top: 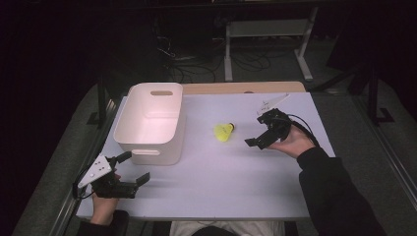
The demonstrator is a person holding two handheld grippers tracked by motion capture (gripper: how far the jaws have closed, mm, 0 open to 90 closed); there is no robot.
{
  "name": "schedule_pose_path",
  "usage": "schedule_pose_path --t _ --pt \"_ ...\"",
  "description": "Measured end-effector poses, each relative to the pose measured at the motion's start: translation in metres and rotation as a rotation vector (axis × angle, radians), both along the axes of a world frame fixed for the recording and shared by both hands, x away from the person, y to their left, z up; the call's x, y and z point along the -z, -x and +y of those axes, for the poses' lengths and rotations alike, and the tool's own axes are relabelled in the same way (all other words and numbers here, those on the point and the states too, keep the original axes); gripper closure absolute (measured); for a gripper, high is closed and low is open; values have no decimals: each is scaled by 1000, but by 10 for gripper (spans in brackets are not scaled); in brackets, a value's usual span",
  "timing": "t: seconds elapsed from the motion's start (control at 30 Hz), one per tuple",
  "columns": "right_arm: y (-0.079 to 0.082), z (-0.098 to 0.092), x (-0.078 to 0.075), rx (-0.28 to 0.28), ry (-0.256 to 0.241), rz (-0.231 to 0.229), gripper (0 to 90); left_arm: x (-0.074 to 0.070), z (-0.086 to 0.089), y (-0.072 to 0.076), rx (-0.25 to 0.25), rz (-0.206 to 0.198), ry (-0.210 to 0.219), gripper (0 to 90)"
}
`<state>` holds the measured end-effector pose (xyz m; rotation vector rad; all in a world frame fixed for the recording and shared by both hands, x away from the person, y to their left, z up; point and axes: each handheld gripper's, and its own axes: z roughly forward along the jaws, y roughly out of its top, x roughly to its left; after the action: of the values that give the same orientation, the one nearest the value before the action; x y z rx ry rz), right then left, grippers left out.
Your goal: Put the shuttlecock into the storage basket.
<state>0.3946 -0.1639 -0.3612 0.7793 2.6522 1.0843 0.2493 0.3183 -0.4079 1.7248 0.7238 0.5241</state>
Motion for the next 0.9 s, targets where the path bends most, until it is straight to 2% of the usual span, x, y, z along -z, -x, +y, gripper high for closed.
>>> schedule_pose_path --t 0.9 --pt "-15 15 21 -44 13 26 0 0 0 0 5 -1 0 0"
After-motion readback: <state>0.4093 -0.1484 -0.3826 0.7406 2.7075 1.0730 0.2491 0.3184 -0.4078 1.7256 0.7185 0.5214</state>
